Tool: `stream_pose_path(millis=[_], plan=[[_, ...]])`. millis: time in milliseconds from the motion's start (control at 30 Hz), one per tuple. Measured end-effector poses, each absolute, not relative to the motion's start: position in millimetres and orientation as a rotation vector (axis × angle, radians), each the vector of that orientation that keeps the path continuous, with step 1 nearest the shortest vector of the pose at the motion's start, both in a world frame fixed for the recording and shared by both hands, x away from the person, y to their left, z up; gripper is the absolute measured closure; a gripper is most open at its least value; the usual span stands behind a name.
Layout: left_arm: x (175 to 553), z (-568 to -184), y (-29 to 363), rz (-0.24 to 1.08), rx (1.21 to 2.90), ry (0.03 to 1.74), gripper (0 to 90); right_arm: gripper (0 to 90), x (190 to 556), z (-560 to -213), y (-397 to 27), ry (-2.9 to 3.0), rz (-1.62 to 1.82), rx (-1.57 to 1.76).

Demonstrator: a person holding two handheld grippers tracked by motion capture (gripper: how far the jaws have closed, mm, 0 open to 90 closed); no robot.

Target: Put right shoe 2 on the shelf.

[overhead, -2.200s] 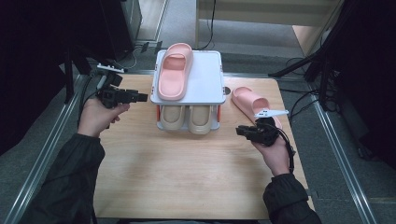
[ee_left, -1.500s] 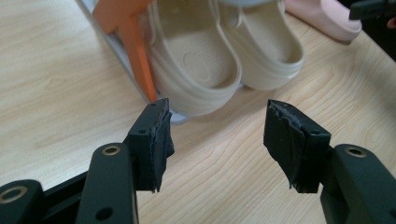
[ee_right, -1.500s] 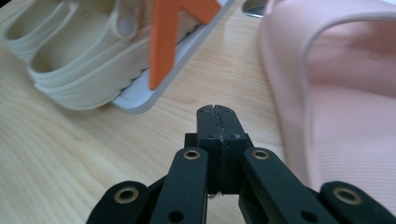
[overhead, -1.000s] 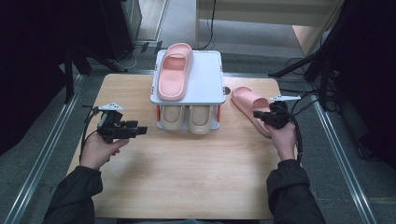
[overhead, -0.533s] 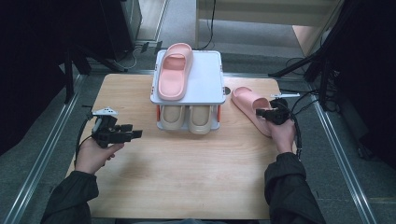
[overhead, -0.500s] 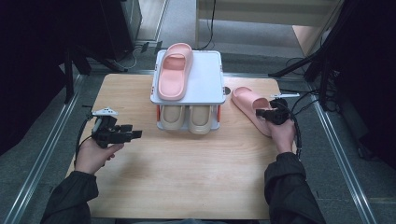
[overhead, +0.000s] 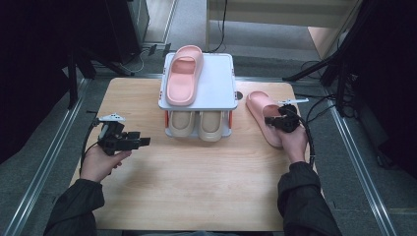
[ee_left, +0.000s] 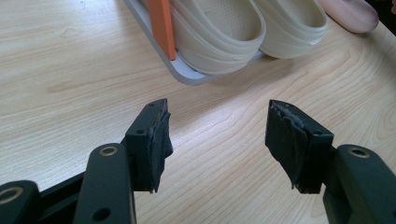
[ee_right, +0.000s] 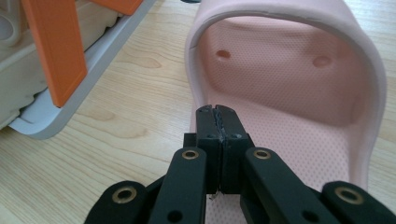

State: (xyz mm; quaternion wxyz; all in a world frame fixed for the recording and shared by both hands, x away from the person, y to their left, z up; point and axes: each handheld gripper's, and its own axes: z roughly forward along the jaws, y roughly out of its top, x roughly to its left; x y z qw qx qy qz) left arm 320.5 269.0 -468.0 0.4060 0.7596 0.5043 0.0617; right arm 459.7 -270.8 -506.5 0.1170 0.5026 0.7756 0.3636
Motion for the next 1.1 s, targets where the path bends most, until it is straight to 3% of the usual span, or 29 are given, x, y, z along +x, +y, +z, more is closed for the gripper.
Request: stream_pose_path(millis=[467, 700, 933, 1100], plan=[[324.0, -469.3, 267.7, 0.144, 1.928, 1.268, 39.9, 88.8, 457.0, -507.1, -245.2, 2.293, 1.078, 1.448], [327.6, -469.0, 268.6, 0.134, 1.915, 1.286, 40.0, 82.4, 452.7, -499.0, -253.5, 2.263, 1.111, 1.447], [334.2, -469.2, 266.1, 0.13, 1.924, 1.294, 40.2, 67.4, 443.4, -489.0, -269.0, 2.21, 1.131, 1.435], [336.8, -469.3, 263.5, 0.135, 1.93, 1.29, 40.3, 65.1, 438.1, -486.0, -282.2, 2.176, 1.147, 1.435]])
